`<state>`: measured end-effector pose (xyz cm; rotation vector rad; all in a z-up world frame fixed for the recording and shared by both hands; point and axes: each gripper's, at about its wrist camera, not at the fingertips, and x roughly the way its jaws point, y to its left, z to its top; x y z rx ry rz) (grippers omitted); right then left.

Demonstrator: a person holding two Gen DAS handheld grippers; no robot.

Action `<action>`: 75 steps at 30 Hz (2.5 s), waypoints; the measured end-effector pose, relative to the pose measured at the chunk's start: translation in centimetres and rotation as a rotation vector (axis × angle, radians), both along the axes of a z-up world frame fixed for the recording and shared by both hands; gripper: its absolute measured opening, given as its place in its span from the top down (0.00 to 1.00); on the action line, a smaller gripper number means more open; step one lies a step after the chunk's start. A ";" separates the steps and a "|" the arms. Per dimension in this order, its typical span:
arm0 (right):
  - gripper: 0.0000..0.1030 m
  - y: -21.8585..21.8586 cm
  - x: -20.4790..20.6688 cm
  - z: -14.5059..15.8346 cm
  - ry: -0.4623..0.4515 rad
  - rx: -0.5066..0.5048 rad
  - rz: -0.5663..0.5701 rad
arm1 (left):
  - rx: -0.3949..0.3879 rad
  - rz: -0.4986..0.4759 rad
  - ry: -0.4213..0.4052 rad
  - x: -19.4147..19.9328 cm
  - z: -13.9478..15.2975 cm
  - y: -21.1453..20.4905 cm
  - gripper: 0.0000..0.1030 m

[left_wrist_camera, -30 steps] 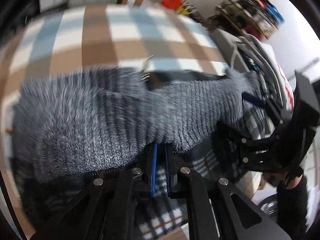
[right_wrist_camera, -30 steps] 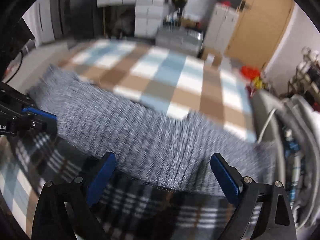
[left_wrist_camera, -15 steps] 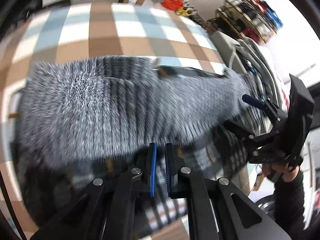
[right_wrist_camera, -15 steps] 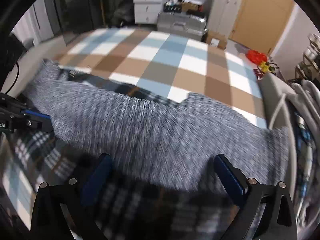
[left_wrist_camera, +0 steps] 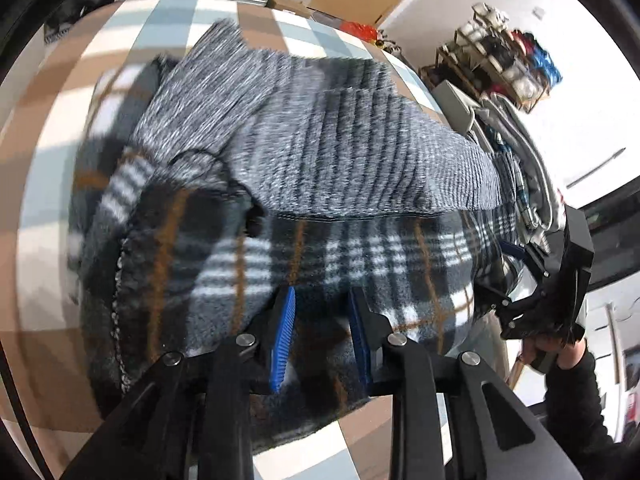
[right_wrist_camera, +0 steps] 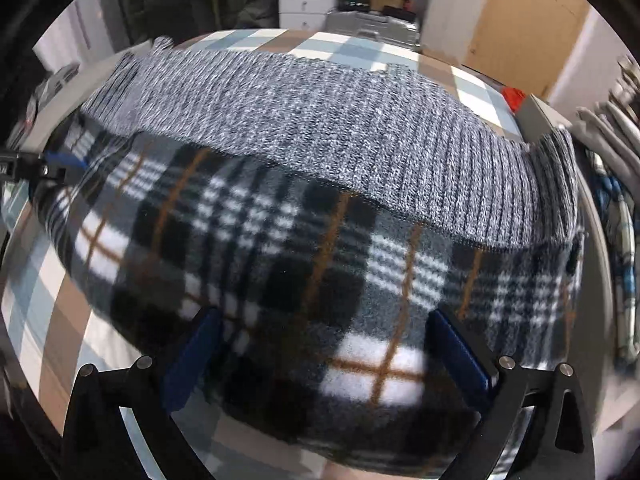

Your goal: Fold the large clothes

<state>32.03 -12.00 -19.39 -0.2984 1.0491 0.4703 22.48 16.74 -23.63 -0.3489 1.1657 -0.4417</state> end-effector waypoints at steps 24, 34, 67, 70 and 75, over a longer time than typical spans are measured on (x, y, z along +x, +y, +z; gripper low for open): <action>0.00 -3.8 3.7 -0.4 0.135 0.093 -0.102 | 0.363 0.068 -0.216 -2.2 1.1 -3.4 0.63; 0.00 0.3 5.1 7.9 0.031 0.117 -0.072 | 0.296 -0.077 -0.276 -3.7 5.0 -10.8 0.35; 0.00 -17.1 -7.1 -0.9 0.236 0.867 -0.587 | 0.306 -0.199 -0.161 -0.4 3.4 -15.5 0.19; 0.00 -17.5 -6.6 -2.5 0.293 0.945 -0.614 | 0.318 -0.181 -0.142 0.1 2.8 -15.2 0.19; 0.00 -16.4 -4.8 -2.9 0.311 0.940 -0.614 | 0.318 -0.179 -0.151 -0.2 3.9 -13.7 0.19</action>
